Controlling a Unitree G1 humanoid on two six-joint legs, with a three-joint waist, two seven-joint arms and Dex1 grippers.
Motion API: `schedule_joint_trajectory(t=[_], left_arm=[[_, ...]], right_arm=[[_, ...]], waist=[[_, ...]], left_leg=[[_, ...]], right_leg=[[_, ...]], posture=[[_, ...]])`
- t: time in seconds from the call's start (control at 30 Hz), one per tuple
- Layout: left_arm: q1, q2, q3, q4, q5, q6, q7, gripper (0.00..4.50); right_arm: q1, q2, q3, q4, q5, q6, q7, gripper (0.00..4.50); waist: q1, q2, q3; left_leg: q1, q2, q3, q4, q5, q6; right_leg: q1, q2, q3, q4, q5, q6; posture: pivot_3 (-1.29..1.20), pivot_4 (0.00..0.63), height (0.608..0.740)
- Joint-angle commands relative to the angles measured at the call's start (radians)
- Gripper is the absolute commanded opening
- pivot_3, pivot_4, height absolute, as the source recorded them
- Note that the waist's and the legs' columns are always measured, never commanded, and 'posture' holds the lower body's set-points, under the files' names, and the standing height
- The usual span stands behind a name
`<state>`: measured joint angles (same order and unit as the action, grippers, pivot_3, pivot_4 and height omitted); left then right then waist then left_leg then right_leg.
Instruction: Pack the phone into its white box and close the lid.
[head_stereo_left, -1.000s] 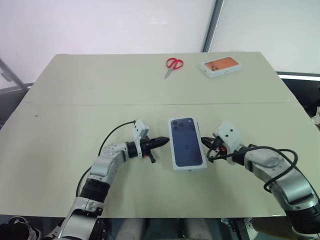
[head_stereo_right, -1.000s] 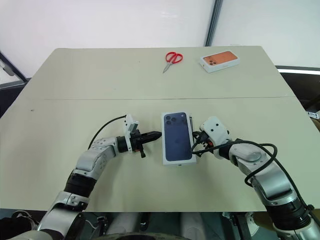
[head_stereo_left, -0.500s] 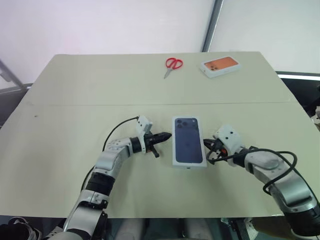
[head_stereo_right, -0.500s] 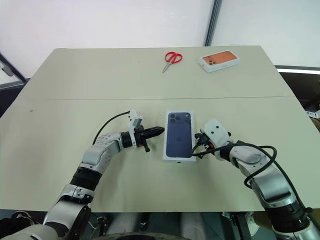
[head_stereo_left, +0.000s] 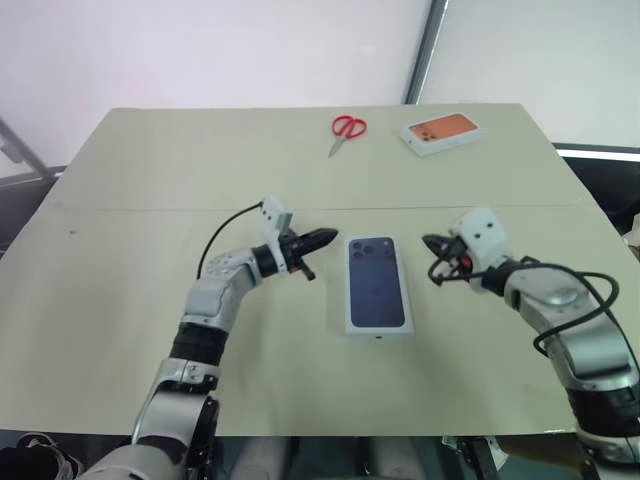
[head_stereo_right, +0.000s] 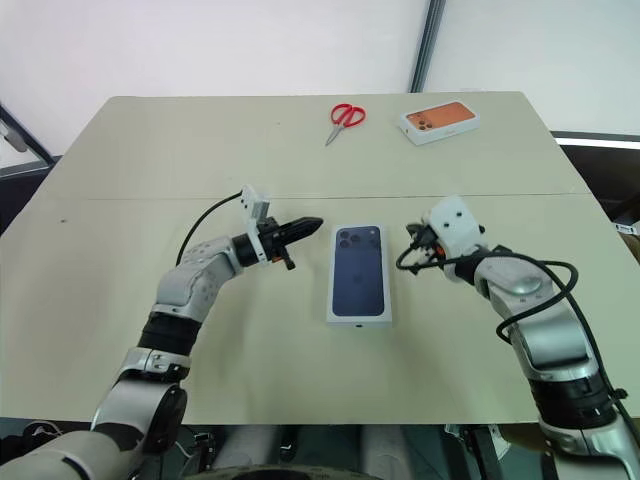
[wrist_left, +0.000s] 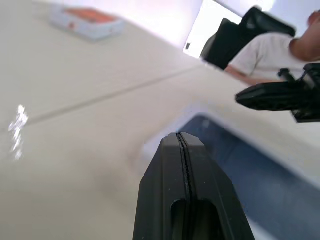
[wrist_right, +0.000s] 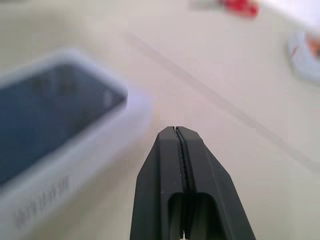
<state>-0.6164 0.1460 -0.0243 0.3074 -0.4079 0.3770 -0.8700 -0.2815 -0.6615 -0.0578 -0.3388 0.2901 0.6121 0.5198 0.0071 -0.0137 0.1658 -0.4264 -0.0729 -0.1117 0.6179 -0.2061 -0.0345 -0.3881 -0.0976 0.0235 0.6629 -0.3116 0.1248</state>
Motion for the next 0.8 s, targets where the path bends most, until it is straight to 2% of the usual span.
schedule_joint_trajectory(t=[0.03, 0.27, 0.33, 0.4, 0.5, 0.63, 0.8], left_arm=[[-0.028, -0.037, -0.009, 0.020, -0.009, 0.004, 0.012, 0.00], [0.002, -0.080, -0.111, 0.124, 0.100, -0.082, -0.011, 0.00], [0.042, -0.053, -0.172, 0.109, 0.151, -0.125, -0.045, 0.00], [0.059, -0.053, -0.168, 0.093, 0.130, -0.091, -0.050, 0.00], [0.072, -0.035, -0.164, 0.067, 0.124, -0.086, -0.064, 0.00], [0.107, 0.014, -0.161, 0.012, 0.097, -0.032, -0.114, 0.00], [0.176, 0.084, -0.186, -0.151, 0.016, 0.096, -0.211, 0.00]], right_arm=[[-0.019, 0.033, -0.014, -0.048, 0.053, 0.005, 0.027, 0.02], [0.056, 0.067, 0.119, -0.083, 0.045, 0.029, 0.076, 0.02], [0.098, 0.026, 0.185, -0.052, -0.025, 0.046, 0.073, 0.02], [0.131, -0.023, 0.224, -0.037, -0.078, 0.028, 0.088, 0.02], [0.161, -0.055, 0.211, -0.038, -0.080, 0.026, 0.104, 0.02], [0.225, -0.097, 0.172, -0.117, -0.005, 0.047, 0.185, 0.02], [0.277, -0.110, 0.097, -0.198, 0.097, 0.035, 0.262, 0.02]], waist=[[-0.001, 0.000, 0.000], [-0.005, 0.000, 0.000], [-0.008, 0.000, 0.000], [-0.010, 0.001, -0.001], [-0.004, 0.000, -0.002], [0.002, 0.000, -0.002], [0.000, 0.000, -0.002]], left_leg=[[0.000, 0.000, 0.000, 0.000, 0.000, 0.000], [0.000, 0.000, 0.000, 0.000, 0.000, 0.000], [0.000, 0.000, 0.000, 0.000, 0.000, 0.000], [0.001, 0.000, 0.000, 0.000, 0.000, 0.000], [0.005, 0.000, -0.001, 0.001, 0.000, 0.000], [0.016, 0.000, -0.001, -0.003, -0.002, 0.002], [0.017, 0.001, -0.002, -0.003, -0.003, 0.004]], right_leg=[[0.000, 0.000, 0.000, 0.000, 0.000, 0.000], [0.000, 0.000, 0.000, 0.000, 0.000, 0.000], [-0.001, 0.000, 0.000, 0.000, 0.000, 0.000], [0.000, 0.000, 0.000, 0.000, 0.000, 0.000], [0.006, 0.000, 0.000, -0.001, 0.000, 0.000], [0.020, 0.000, -0.002, -0.008, -0.001, 0.001], [0.022, 0.000, -0.002, -0.011, -0.001, 0.001]], posture=[[0.00, 0.150, 0.740], [0.00, 0.150, 0.740], [0.00, 0.150, 0.740], [0.00, 0.150, 0.740], [0.00, 0.150, 0.740], [0.00, 0.150, 0.740], [0.00, 0.150, 0.740]])
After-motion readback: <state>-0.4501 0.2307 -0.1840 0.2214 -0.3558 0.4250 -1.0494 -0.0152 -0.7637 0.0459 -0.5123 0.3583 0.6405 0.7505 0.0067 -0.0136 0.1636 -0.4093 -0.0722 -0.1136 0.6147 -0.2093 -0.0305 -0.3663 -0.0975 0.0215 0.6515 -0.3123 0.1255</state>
